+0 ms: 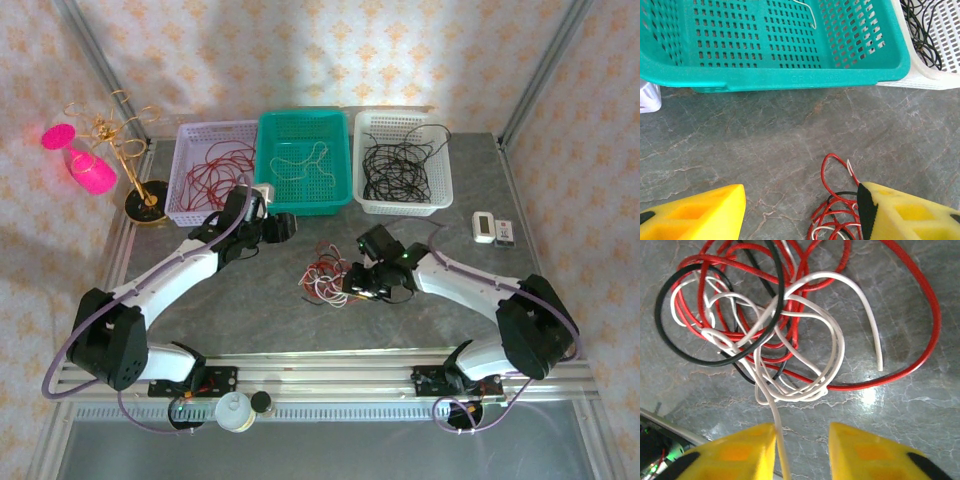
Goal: Untangle the cables
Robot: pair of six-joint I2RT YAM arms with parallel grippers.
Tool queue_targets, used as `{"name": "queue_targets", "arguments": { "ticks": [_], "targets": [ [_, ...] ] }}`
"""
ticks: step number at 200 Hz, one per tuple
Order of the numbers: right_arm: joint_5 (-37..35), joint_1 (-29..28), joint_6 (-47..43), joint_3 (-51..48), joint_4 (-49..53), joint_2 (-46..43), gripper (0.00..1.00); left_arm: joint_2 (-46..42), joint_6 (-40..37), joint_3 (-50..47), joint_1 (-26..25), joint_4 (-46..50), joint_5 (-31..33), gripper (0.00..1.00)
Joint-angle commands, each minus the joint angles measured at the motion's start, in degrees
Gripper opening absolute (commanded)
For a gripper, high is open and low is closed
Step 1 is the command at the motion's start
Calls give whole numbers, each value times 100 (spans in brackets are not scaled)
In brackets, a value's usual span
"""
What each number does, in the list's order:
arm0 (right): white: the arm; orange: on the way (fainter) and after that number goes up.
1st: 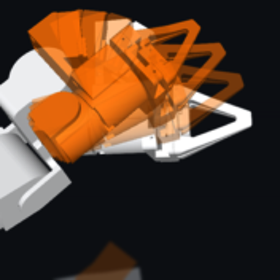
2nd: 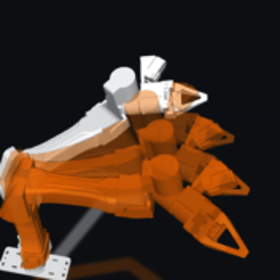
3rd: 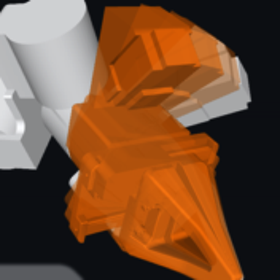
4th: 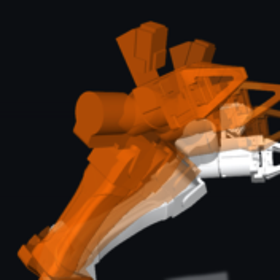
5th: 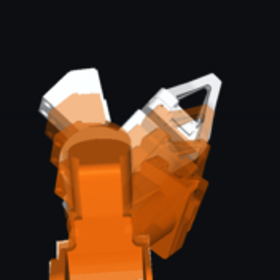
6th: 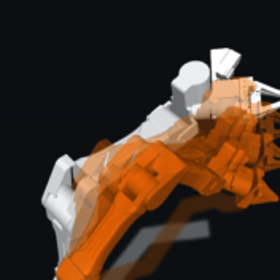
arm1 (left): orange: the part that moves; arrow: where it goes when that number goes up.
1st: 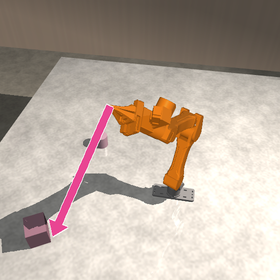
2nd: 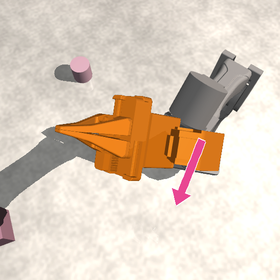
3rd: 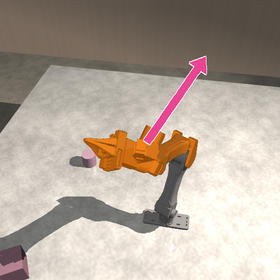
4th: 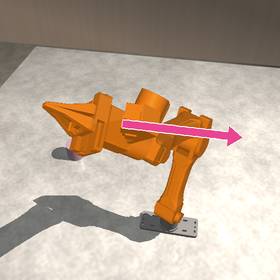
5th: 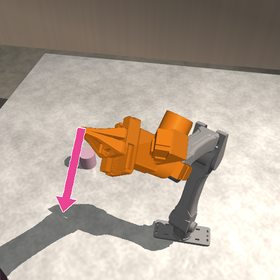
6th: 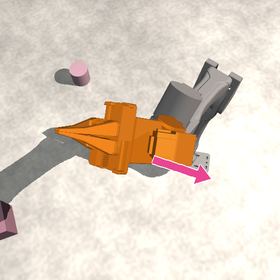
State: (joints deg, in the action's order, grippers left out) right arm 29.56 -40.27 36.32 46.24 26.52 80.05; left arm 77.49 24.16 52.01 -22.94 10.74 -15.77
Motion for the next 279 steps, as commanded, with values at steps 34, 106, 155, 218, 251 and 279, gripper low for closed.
{"name": "queue_targets", "arguments": {
  "ticks": [34, 106, 155, 218, 251, 279],
  "targets": [
    [-656, -42, 3, 114, -305, -290, 3, -83, -80, -77, -28, -195, -180, 62],
    [-424, -26, -1970, 3019, 2713, 113, 0, -513, -772, -81, -328, -946, -1682, 65],
    [160, -25, -2177, 4362, 3321, 247, 0, -760, -316, -388, -860, -2650, -2471, 70],
    [709, 70, -2113, 4577, 2940, 20, 0, -1075, -714, -804, -987, -3092, -2700, 70],
    [889, 223, -2068, 4635, 2911, 30, 0, -1666, -1101, -1218, -954, -2862, -2439, 67],
    [959, 265, -2085, 4588, 2885, 48, 0, -2115, -1091, -1565, -917, -2787, -2246, 68]
  ]
}}
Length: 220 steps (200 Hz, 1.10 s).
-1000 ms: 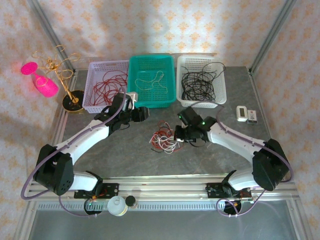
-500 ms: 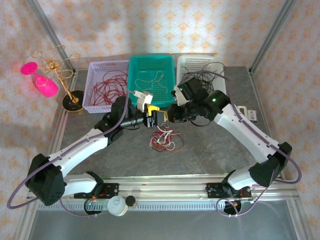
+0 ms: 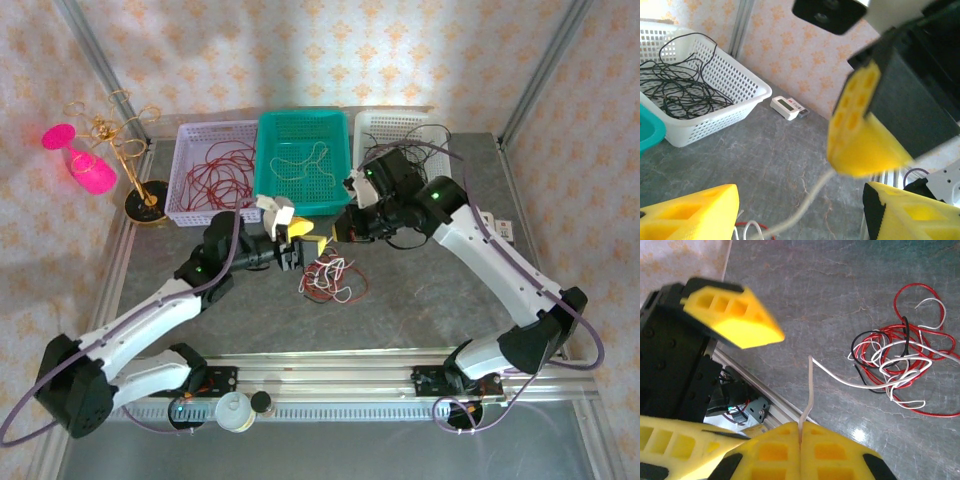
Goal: Untangle the cables
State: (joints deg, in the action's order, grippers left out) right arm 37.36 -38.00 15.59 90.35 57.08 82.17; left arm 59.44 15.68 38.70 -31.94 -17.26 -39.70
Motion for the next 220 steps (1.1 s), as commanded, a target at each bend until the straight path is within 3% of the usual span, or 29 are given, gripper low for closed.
{"name": "queue_targets", "arguments": {
  "ticks": [1, 28, 62, 100, 109, 127, 143, 148, 161, 179, 194, 220],
  "targets": [
    [177, 38, -13, 173, -171, -161, 0, -319, -242, -241, -15, 12, 147, 68],
    [383, 36, -117, 216, -148, -46, 0, -319, -274, -316, -22, 0, 29, 70],
    [687, 38, -213, 241, -268, 1, 0, 167, -1218, 202, 30, 870, 151, 70],
    [952, 38, -208, 290, -401, 49, 0, 657, -1646, 540, 48, 1147, 138, 65],
    [1028, 38, -200, 266, -445, 52, 0, 718, -1652, 543, 48, 1056, 161, 58],
    [1116, 38, -257, 257, -467, 57, 0, 858, -1515, 642, 48, 877, 322, 24],
    [1019, 37, -268, 311, -577, 36, 0, 911, -1341, 731, 48, 756, 599, 0],
    [947, 46, -274, 339, -634, 24, 0, 894, -1210, 732, 48, 691, 782, 0],
    [558, 88, -263, 319, -873, -71, 21, 815, -946, 706, 48, 493, 957, 0],
    [62, 262, -272, -193, -1533, -491, 42, 665, -599, 717, 39, 294, 1086, 0],
    [-271, 512, -123, -1178, -2417, -1120, 49, 558, -406, 759, 38, 303, 1140, 0],
    [-69, 1041, 166, -2839, -4016, -2212, 52, 387, -94, 902, 34, 545, 1303, 0]
  ]
}}
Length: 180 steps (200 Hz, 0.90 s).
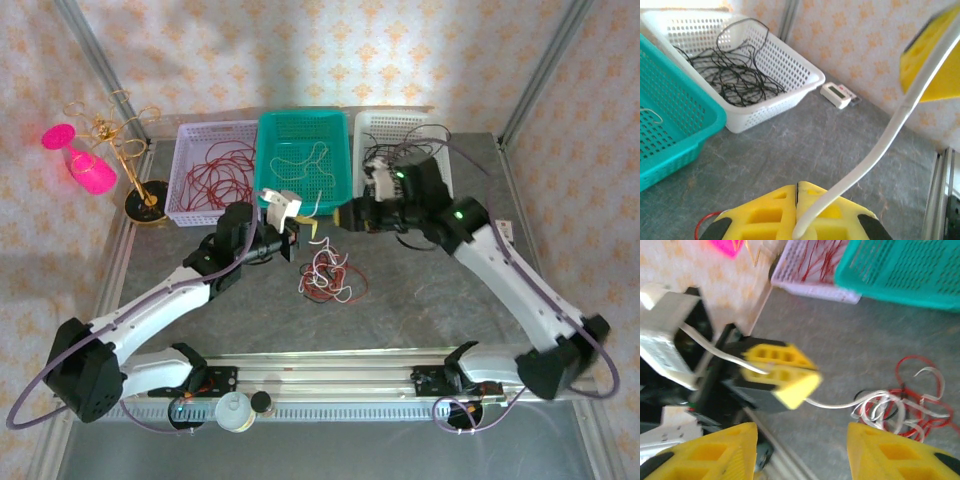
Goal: Untangle the cables
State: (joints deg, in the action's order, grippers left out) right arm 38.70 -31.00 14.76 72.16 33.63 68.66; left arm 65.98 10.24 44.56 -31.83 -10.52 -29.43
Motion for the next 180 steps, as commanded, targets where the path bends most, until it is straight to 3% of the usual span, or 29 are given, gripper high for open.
{"name": "queue_targets", "arguments": {
  "ticks": [1, 30, 60, 88, 145, 180],
  "targets": [
    [-191, 359, 247, -1077, -1739, -898, 52, -272, 460, 321, 25, -118, 282, 0],
    [355, 430, -281, -2719, -3539, -1701, 54, -490, 916, 572, 28, -10, 279, 0],
    [1060, 275, -723, -3652, -5137, -1683, 60, -610, 1494, 961, 6, 62, 332, 0],
    [908, -378, -1623, -3589, -5710, -1105, 64, -681, 1880, 1263, -98, 59, 350, 0],
    [1068, -844, -1939, -3172, -7248, 493, 65, -726, 2213, 1915, -160, 270, 371, 0],
    [87, -1118, -1884, -3100, -7925, 1293, 64, -779, 2298, 2196, -249, 307, 354, 0]
  ]
}}
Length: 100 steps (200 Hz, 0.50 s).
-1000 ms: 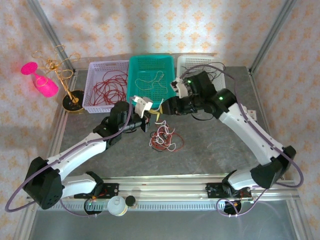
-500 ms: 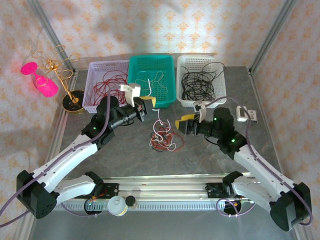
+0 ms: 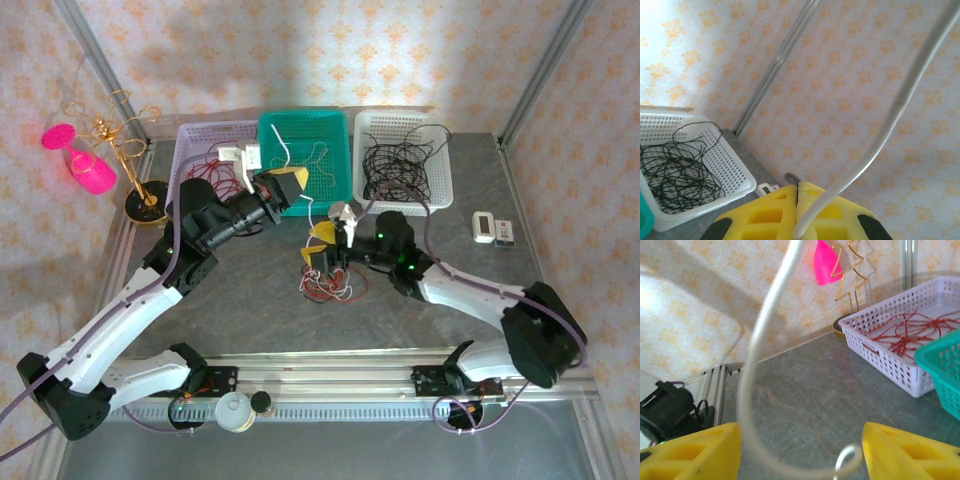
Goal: Untangle the cables
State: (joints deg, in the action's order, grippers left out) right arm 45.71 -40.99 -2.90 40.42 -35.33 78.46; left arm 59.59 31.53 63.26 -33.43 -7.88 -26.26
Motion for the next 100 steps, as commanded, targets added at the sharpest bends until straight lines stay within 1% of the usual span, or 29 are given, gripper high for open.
{"name": "queue_targets", "arguments": {
  "ticks": [1, 17, 33, 54, 83, 100],
  "targets": [
    [-624, -119, -107, 59, -1072, 325, 64, -141, 169, 335, -91, 55, 44, 0],
    [-841, -124, 166, -51, -1598, 560, 62, -163, 165, 457, -118, 93, 123, 0],
    [-748, -120, 355, -13, -1697, 780, 56, -217, 178, 529, -132, 103, 218, 0],
    [-566, -128, 611, 2, -1705, 1058, 45, -242, 173, 700, -137, 92, 268, 0],
    [-398, -146, 869, -52, -1712, 1428, 21, -135, 55, 1188, -137, 314, 265, 0],
    [-371, -146, 991, -136, -1763, 1577, 13, -41, -54, 1500, -137, 422, 275, 0]
  ]
}}
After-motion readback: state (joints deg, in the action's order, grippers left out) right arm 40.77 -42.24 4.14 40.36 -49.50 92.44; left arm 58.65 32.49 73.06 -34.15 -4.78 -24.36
